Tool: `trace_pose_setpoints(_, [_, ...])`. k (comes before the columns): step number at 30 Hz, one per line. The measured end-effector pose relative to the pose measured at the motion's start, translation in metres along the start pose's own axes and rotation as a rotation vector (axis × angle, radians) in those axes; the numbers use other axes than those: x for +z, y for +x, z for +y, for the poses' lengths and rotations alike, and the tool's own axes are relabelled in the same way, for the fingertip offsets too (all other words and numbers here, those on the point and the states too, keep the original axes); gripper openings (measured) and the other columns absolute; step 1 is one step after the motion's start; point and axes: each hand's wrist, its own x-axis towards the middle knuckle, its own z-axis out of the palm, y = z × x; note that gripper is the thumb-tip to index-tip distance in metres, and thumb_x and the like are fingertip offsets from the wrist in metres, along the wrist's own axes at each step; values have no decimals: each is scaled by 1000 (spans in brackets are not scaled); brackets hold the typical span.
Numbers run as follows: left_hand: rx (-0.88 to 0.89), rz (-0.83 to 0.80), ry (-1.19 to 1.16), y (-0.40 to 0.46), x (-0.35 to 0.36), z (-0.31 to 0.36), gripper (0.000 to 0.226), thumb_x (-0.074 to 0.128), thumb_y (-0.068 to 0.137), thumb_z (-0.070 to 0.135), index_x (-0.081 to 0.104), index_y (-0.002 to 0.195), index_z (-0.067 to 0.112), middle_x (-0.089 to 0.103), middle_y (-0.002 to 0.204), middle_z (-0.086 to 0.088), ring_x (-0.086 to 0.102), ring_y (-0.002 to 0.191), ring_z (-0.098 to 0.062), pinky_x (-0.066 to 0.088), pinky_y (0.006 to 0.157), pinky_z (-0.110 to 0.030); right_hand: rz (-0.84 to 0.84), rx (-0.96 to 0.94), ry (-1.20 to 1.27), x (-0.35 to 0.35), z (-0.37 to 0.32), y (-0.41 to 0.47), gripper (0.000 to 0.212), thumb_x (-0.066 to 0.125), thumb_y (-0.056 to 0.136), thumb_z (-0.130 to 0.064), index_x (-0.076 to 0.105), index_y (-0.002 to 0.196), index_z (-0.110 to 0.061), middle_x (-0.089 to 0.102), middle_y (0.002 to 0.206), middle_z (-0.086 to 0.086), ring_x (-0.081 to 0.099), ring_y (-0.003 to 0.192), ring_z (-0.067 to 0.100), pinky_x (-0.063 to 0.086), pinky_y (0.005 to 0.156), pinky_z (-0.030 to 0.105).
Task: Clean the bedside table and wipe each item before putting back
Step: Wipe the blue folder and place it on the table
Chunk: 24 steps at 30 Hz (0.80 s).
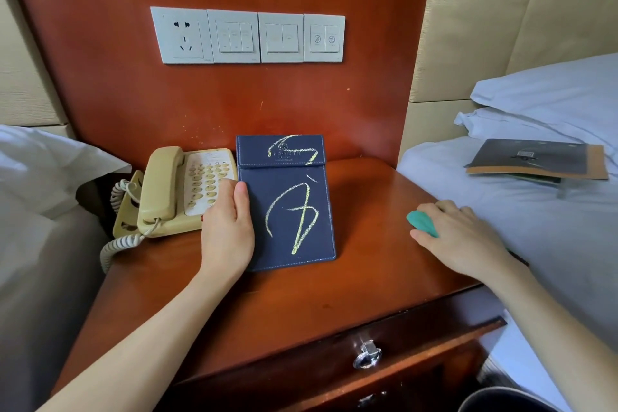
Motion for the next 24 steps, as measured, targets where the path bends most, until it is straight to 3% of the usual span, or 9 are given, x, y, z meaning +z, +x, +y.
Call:
trace_pose_setpoints(8, [18,8,4,-1,-1,2,33,30,104,28,30,72,26,43,64,6,43,61,-11,22,59,-35,81,-179,287,5,-7,0,37,51,95,-11,53,129,-24,48,125,2,47,110,23,39,98,35])
trace_pose_setpoints(16, [39,34,43,7,-7,9,30,31,104,31,39,77,19,49,64,5,43,60,-15,25,60,-36,296,-291,757,-24,-50,22,28,53,96,-18,58,120,-32,55,113,-13,50,98,3,34,74,7])
trace_pose_setpoints(20, [69,37,93,19,-19,10,35,36,103,28,35,68,25,46,59,4,37,60,-27,26,58,-37,435,-369,919,-52,-86,36,30,55,95,-20,55,123,-31,53,116,-18,50,101,-1,35,74,4])
trace_pose_setpoints(24, [87,-23,142,32,-33,3,37,38,102,26,37,66,21,45,56,4,36,57,-23,25,57,-36,457,-478,1014,-74,-119,50,29,56,94,-17,52,119,-29,54,112,-24,50,98,-11,36,77,2])
